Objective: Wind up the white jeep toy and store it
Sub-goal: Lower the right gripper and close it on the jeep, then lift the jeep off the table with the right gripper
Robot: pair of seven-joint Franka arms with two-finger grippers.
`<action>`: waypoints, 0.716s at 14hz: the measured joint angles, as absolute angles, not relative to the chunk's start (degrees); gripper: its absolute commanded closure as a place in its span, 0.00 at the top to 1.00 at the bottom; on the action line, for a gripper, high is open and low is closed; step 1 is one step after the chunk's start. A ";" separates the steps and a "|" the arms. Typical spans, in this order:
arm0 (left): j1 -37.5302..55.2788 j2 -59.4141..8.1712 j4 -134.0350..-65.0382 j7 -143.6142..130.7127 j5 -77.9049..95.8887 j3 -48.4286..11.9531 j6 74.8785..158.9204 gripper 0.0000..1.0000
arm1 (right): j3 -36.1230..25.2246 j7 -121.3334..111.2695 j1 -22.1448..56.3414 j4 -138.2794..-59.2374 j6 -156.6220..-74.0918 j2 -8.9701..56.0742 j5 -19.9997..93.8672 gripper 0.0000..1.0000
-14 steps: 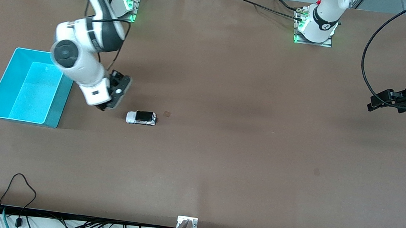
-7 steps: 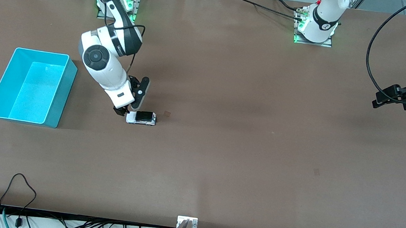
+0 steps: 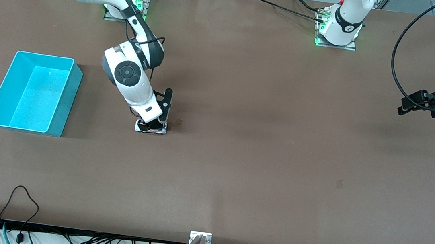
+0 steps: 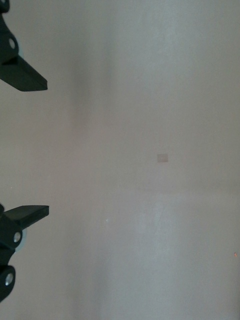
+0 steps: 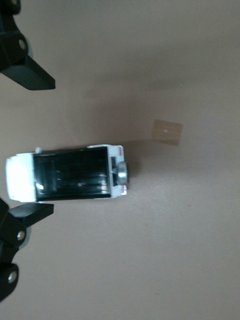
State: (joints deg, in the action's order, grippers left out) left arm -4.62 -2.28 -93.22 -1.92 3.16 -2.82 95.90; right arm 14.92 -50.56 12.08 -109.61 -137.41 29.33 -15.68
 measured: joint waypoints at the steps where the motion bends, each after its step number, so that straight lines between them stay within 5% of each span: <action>1: -4.62 -2.27 -93.22 -1.91 3.16 -2.82 95.87 1.00 | 14.92 -50.56 12.18 -109.45 -138.22 29.88 -15.90 1.00; 6: -4.64 -2.28 -93.23 -1.91 3.16 -2.71 95.67 1.00 | 14.38 -50.57 12.19 -109.12 -141.27 31.75 -16.82 1.00; 8: -4.70 -2.28 -93.24 -1.91 3.16 -2.48 95.59 1.00 | 14.19 -50.57 12.20 -109.10 -142.67 33.02 -17.21 0.78; 10: -4.76 -2.28 -93.24 -1.91 3.16 -2.39 95.58 1.00 | 13.85 -50.57 12.19 -109.00 -143.37 34.22 -17.51 0.27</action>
State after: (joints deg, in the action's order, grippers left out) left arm -4.76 -2.28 -93.24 -1.91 3.16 -2.39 95.58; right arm 13.85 -50.57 12.19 -109.00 -143.37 34.22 -17.51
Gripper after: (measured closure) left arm 0.000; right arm 0.084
